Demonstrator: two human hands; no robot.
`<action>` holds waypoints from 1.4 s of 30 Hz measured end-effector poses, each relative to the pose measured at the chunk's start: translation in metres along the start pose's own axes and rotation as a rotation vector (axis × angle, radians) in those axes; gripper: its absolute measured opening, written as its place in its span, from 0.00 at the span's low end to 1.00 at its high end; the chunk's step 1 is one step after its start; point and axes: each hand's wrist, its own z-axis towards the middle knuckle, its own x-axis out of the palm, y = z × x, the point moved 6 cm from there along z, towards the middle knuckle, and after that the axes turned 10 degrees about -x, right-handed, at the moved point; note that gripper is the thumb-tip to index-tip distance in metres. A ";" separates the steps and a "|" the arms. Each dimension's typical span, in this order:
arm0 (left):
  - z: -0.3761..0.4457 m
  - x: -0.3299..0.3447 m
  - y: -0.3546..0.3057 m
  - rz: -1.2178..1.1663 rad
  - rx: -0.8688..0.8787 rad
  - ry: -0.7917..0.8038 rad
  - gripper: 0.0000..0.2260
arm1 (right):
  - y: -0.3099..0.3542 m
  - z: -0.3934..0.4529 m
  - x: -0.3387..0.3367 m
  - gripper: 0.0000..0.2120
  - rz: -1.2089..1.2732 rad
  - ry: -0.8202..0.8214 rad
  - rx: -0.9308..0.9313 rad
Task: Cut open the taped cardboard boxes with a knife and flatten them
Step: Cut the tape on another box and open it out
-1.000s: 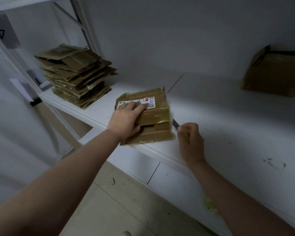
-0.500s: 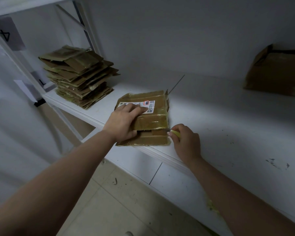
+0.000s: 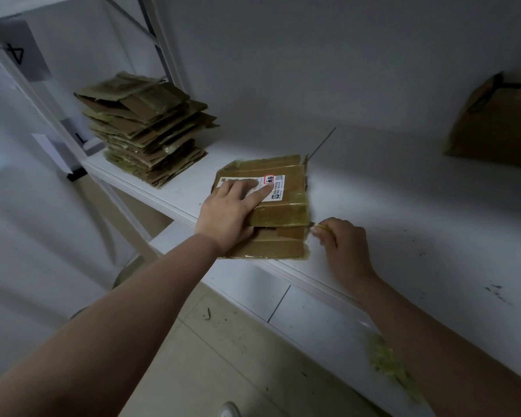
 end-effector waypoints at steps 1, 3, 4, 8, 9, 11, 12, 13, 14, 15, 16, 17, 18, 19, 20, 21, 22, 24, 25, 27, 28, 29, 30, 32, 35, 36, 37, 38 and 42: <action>0.000 0.002 0.001 -0.001 -0.001 0.012 0.38 | 0.001 -0.001 -0.001 0.15 0.007 -0.014 0.008; 0.000 0.004 0.006 0.001 -0.011 0.044 0.39 | -0.005 0.002 -0.018 0.09 0.064 -0.159 0.092; 0.000 0.005 0.009 0.008 -0.017 0.051 0.39 | -0.014 0.006 -0.037 0.09 0.096 -0.283 0.170; 0.000 0.004 0.004 0.023 -0.022 0.060 0.39 | -0.032 0.023 -0.111 0.10 0.059 -0.390 0.241; 0.000 0.003 0.001 0.017 -0.023 0.052 0.38 | -0.031 0.022 -0.113 0.10 0.076 -0.336 0.251; 0.000 0.000 -0.005 0.012 -0.022 0.050 0.38 | -0.030 0.008 -0.095 0.10 0.133 -0.198 0.309; 0.000 0.000 -0.007 0.017 -0.022 0.061 0.38 | -0.026 0.000 -0.081 0.11 0.145 -0.142 0.326; 0.000 -0.001 -0.009 0.024 -0.022 0.077 0.38 | -0.020 -0.008 -0.068 0.12 0.149 -0.098 0.336; -0.001 -0.002 -0.010 0.033 -0.019 0.101 0.39 | -0.014 -0.013 -0.056 0.13 0.149 -0.062 0.337; 0.001 -0.002 -0.011 0.044 -0.007 0.134 0.40 | -0.007 -0.016 -0.047 0.14 0.143 -0.040 0.339; 0.003 -0.003 -0.011 0.059 0.013 0.175 0.42 | -0.001 -0.017 -0.041 0.14 0.138 -0.032 0.337; 0.005 -0.003 -0.011 0.078 0.036 0.224 0.43 | 0.005 -0.016 -0.037 0.14 0.137 -0.033 0.331; 0.007 -0.004 -0.010 0.097 0.051 0.275 0.45 | 0.010 -0.014 -0.035 0.14 0.141 -0.045 0.318; 0.009 -0.006 -0.008 0.117 0.057 0.322 0.46 | 0.014 -0.012 -0.033 0.14 0.147 -0.064 0.308; 0.010 -0.008 -0.007 0.138 0.058 0.360 0.46 | 0.016 -0.010 -0.034 0.13 0.154 -0.088 0.301; 0.012 -0.010 -0.005 0.161 0.058 0.382 0.46 | 0.018 -0.009 -0.034 0.13 0.164 -0.108 0.296; 0.014 -0.012 -0.006 0.187 0.053 0.388 0.46 | 0.020 -0.008 -0.033 0.12 0.175 -0.120 0.288; 0.020 -0.014 -0.012 0.230 0.023 0.364 0.45 | 0.022 -0.007 -0.032 0.11 0.176 -0.131 0.270; 0.023 -0.015 -0.017 0.241 -0.009 0.340 0.45 | 0.024 -0.007 -0.032 0.11 0.158 -0.133 0.263; 0.030 -0.013 -0.029 0.234 -0.106 0.291 0.45 | 0.024 -0.006 -0.032 0.11 0.141 -0.157 0.266; 0.033 -0.011 -0.036 0.213 -0.159 0.266 0.44 | 0.023 -0.007 -0.033 0.11 0.153 -0.186 0.276; 0.034 -0.009 -0.042 0.185 -0.204 0.243 0.42 | 0.021 -0.009 -0.035 0.10 0.169 -0.212 0.291; 0.036 -0.005 -0.048 0.163 -0.239 0.230 0.40 | 0.020 -0.010 -0.035 0.09 0.183 -0.222 0.308; 0.039 0.001 -0.055 0.150 -0.268 0.230 0.37 | 0.017 -0.013 -0.031 0.09 0.209 -0.196 0.351; 0.045 -0.004 -0.056 0.147 -0.170 0.263 0.38 | 0.013 -0.015 -0.021 0.12 0.266 -0.154 0.450; 0.047 -0.010 -0.054 0.158 -0.108 0.278 0.38 | 0.012 -0.015 -0.019 0.13 0.278 -0.149 0.476; 0.050 -0.016 -0.048 0.167 -0.056 0.295 0.38 | 0.012 -0.016 -0.017 0.13 0.285 -0.143 0.493; 0.051 -0.023 -0.038 0.152 -0.024 0.311 0.37 | 0.013 -0.017 -0.016 0.14 0.295 -0.130 0.504; 0.049 -0.023 0.014 -0.037 0.009 0.432 0.42 | 0.015 -0.020 -0.012 0.15 0.322 -0.010 0.500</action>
